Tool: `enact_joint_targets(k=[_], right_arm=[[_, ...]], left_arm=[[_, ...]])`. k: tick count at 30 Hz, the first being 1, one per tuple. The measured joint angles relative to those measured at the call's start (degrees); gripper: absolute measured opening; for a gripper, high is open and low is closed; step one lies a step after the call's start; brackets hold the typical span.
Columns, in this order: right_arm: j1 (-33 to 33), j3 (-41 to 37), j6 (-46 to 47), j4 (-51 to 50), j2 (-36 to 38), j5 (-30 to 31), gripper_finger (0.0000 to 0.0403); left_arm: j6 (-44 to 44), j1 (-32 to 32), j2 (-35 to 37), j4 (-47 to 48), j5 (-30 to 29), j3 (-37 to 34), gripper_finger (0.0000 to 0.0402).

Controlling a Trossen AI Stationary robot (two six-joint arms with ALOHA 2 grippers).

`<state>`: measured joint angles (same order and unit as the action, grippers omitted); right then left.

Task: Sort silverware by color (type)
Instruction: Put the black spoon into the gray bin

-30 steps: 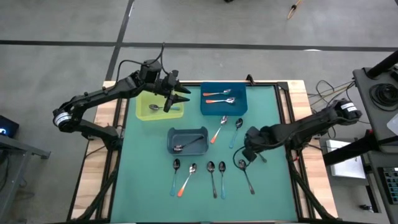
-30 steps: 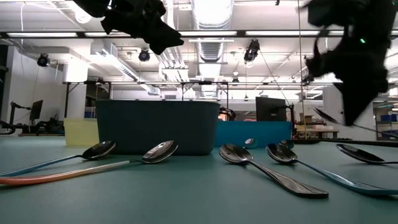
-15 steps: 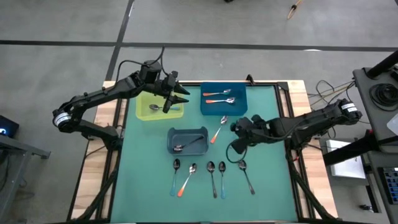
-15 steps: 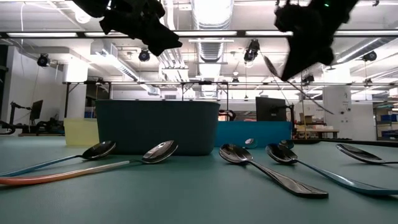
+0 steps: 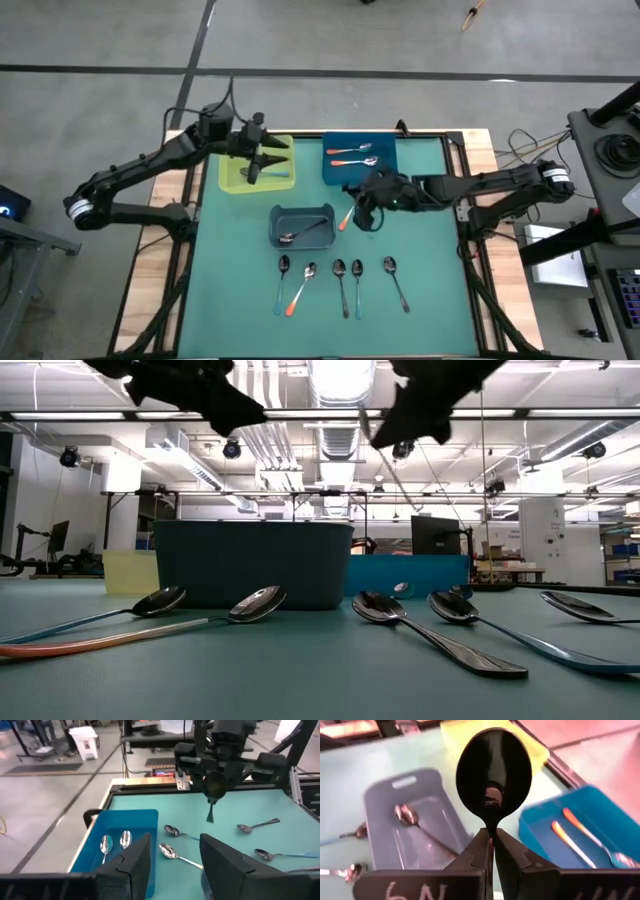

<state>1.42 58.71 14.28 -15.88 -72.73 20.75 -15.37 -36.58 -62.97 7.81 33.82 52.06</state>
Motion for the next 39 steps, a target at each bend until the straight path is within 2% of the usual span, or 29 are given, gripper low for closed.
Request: enact_joint_targets(k=[6,11,24,34,39], right_arm=[[-1.98,5.72,-7.03,2.91,-5.39,-3.93,0.0012],[-2.86,12.51,-12.2,2.49,-11.87,-7.76,0.0012],[-3.57,28.27,-20.24,-2.64,-25.96,-16.81,0.0012],[-3.73,32.07,-23.12,-4.18,-31.54,-22.68,0.0012],[-3.79,32.07,-24.28,-5.05,-33.32,-22.96,0.0012]], left_arm=[[0.96,-0.34,5.56,-2.69,-0.39,-4.02,0.0151],[1.13,-0.43,8.76,-2.8,-3.89,-5.57,0.0151],[1.39,-0.43,11.86,-2.69,-5.0,-7.31,0.0151],[1.37,-0.37,11.86,-2.71,-5.0,-7.29,0.0151],[1.48,-0.39,11.69,-2.7,-4.99,-7.26,0.0151]])
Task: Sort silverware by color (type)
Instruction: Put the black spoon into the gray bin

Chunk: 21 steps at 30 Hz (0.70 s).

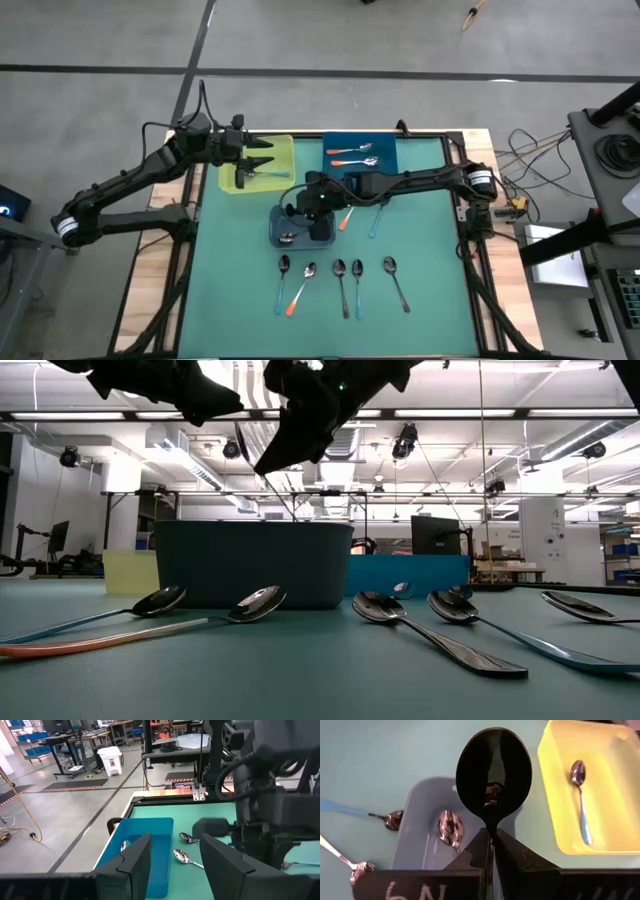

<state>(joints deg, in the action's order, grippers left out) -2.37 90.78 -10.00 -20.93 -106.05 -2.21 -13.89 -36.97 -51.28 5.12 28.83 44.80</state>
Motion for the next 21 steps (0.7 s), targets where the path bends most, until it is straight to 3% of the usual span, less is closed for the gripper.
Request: enact_joint_targets(k=[21], right_arm=[[-0.42,0.0,-4.93,-1.38,-6.57,-1.57,0.0012]], left_arm=[[4.08,0.0,-0.12,-0.01,-0.01,0.04,0.0151]])
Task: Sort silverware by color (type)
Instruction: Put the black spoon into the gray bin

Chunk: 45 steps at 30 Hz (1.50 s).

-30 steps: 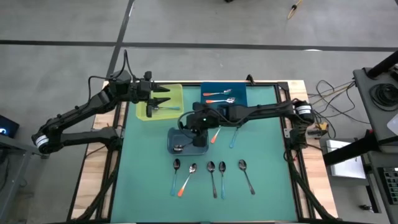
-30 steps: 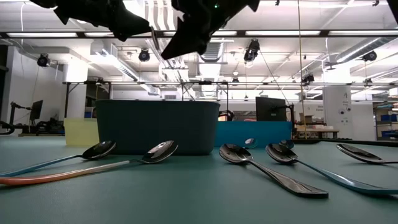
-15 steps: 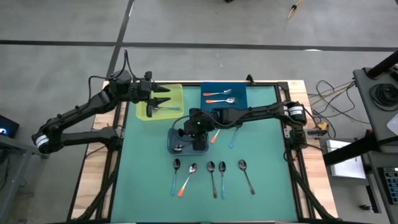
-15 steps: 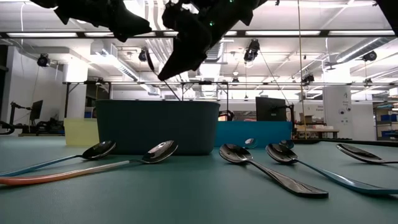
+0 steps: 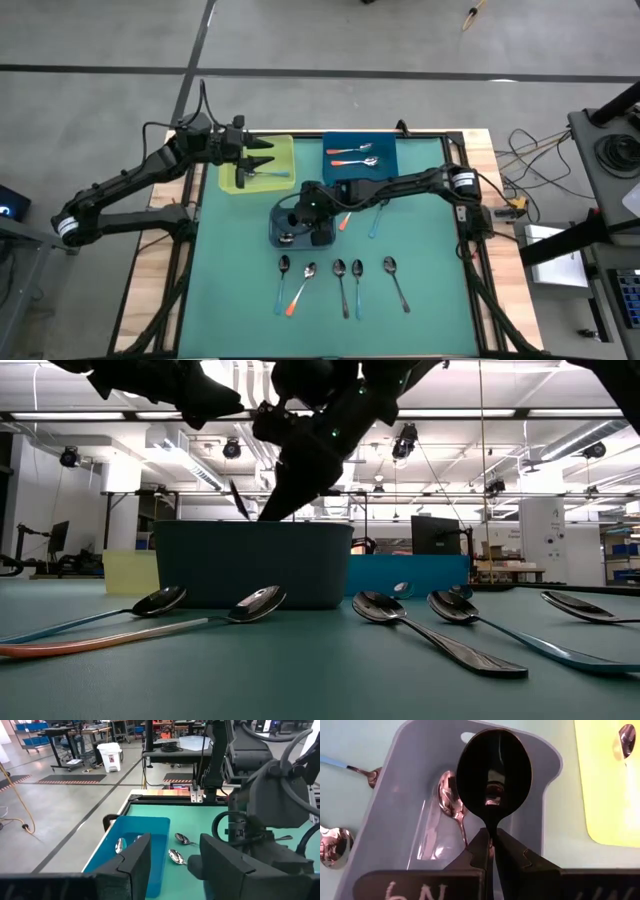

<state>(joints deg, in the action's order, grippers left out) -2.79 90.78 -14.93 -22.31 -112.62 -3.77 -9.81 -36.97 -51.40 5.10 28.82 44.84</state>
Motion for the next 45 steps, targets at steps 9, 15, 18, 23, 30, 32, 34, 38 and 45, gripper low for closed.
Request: enact_joint_targets(k=[9,15,18,23,30,32,34,38,45], right_arm=[[-0.76,0.0,-0.42,0.28,-0.13,-1.2,0.0013],[-0.74,0.0,-0.71,0.27,-0.13,-1.2,0.0013],[-0.74,0.01,-0.73,0.29,-0.13,-1.2,0.0013],[-0.74,0.0,-0.71,0.29,-0.13,-1.18,0.0013],[-0.76,0.0,-0.67,0.29,-0.13,-1.18,0.0013],[-0.76,0.0,-0.69,0.29,-0.13,-1.16,0.0013],[-0.76,0.0,-0.67,0.29,-0.13,-1.16,0.0013],[-0.76,0.0,-0.6,0.29,-0.13,-1.13,0.0019],[-0.81,0.0,-0.04,0.36,-0.13,-0.67,0.006]], left_arm=[[1.27,0.01,0.0,0.0,0.0,0.0,0.0151],[1.36,0.02,0.0,0.0,0.0,0.0,0.0151],[1.36,0.0,0.0,0.0,0.0,0.0,0.0151],[1.36,0.01,0.0,0.0,0.0,0.0,0.0151],[1.36,0.02,0.0,0.0,0.0,0.0,0.0151],[1.36,0.02,0.0,0.0,0.0,0.0,0.0151],[1.36,0.02,0.0,0.0,0.0,0.0,0.0151],[1.36,0.02,0.0,0.0,0.0,0.0,0.0151],[1.36,0.02,-0.01,0.0,0.0,0.0,0.0151]])
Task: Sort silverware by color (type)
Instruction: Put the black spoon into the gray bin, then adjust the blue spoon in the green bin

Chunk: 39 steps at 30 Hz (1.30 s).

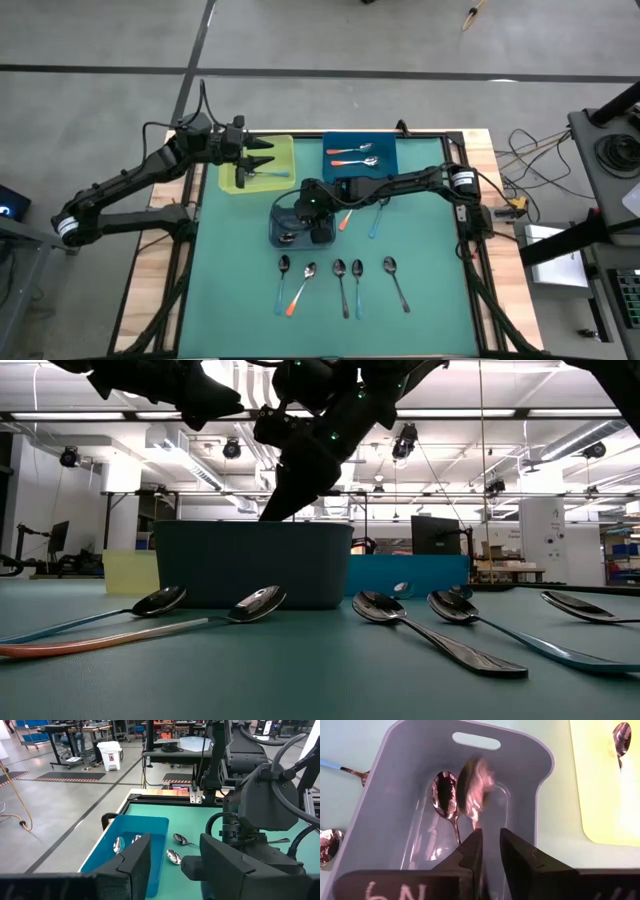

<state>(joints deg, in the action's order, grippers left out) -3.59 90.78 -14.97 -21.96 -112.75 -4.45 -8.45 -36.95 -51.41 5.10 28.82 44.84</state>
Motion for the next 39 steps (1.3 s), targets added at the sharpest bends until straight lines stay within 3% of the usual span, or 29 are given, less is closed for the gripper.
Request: enact_joint_targets(k=[16,21,27,30,36,39], right_arm=[[-0.9,0.59,-1.12,-1.86,1.45,0.23,0.007],[-3.3,0.68,-4.44,-5.12,4.18,2.28,0.007],[-9.92,0.72,-9.24,-7.49,6.55,2.67,0.0068],[-14.46,0.72,-10.62,-7.85,6.58,1.95,0.007],[-23.64,0.72,-10.19,-7.32,6.58,-6.6,0.0064],[-26.79,0.72,-9.44,-7.32,6.58,-7.87,0.0059]], left_arm=[[-0.02,-0.02,-0.01,0.66,-0.28,0.02,0.0151],[-1.26,0.0,-0.01,3.64,-8.84,0.02,0.0151],[-5.03,-0.07,-0.54,7.53,-19.13,0.02,0.0151],[-8.34,-0.07,-1.92,8.18,-19.34,0.02,0.0151],[-15.11,-0.07,-6.46,7.48,-19.34,0.02,0.0151],[-16.01,-0.07,-8.49,6.68,-19.39,0.2,0.0151]])
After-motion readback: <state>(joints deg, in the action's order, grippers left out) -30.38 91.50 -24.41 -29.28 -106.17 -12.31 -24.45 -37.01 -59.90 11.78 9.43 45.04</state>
